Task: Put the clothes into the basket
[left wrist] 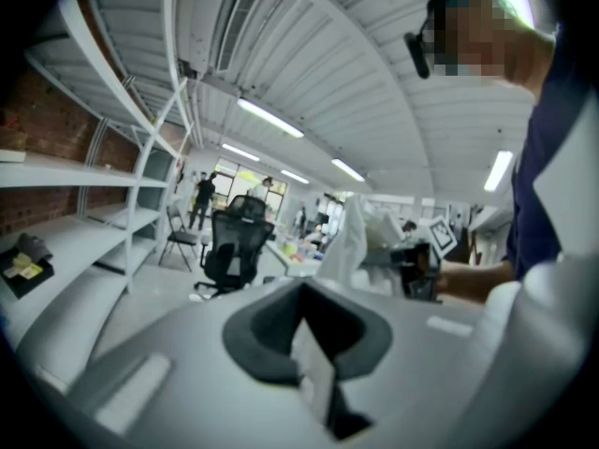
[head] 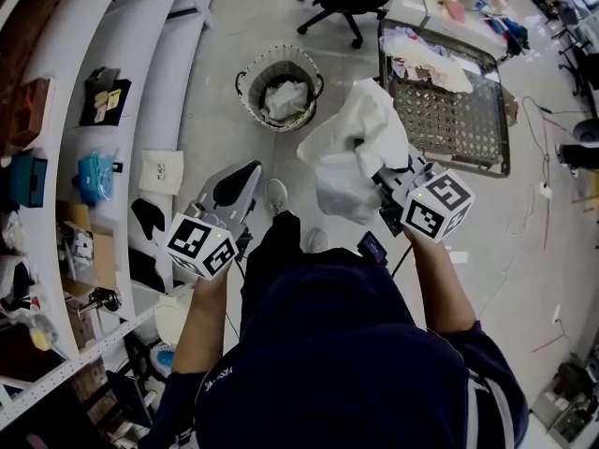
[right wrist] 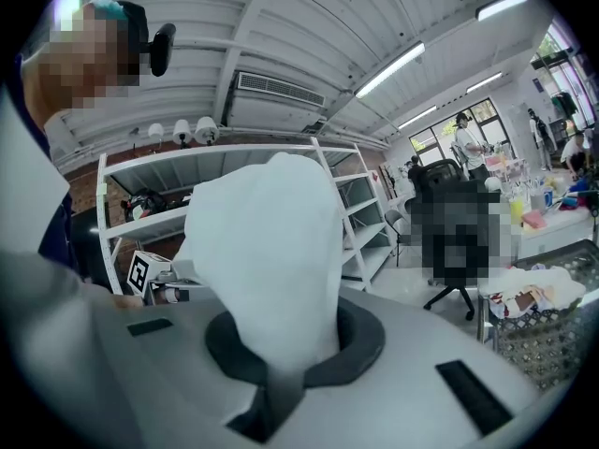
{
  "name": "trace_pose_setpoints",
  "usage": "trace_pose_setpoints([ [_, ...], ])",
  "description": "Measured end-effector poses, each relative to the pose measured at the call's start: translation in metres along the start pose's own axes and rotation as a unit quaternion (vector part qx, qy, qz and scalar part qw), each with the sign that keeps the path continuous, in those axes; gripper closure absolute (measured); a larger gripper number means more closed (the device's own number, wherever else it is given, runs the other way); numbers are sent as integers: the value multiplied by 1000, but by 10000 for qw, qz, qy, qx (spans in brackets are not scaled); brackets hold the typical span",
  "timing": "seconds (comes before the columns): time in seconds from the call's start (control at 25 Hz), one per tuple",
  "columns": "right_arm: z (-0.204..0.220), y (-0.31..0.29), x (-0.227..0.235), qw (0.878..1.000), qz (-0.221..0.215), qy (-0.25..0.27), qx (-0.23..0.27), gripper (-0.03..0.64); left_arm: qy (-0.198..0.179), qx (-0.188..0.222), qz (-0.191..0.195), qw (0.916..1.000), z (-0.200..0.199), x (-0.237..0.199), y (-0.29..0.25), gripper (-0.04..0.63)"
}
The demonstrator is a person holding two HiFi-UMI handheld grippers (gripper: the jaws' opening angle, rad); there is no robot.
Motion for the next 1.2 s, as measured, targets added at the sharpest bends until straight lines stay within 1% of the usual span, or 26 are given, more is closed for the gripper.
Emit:
trace_pose_setpoints([
  [0.28, -11, -52, 13, 9999, 117, -49, -88, 586, 98, -72, 154, 9998, -9, -60, -18, 589],
  [0.64, -31, -140, 27, 9996, 233, -88, -161, 586, 186, -226, 307, 9991, -27, -151, -40, 589],
  [0.92, -62, -214, 33, 9993, 320, 102, -163, 586, 204, -383, 435, 9981, -39, -215, -47, 590],
  [1.2, -92, -281, 45, 9986, 436, 284, -69, 586, 318, -494, 481, 9971, -42, -269, -46, 591],
])
Point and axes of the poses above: the fingertips, and each gripper's own axes: y backward along the fingers, x to its right, z out of its underside, the point moved 8 cm from there along y, backward along the fingers, and after that the axes turned 12 degrees about z, right-handed, at the moved point
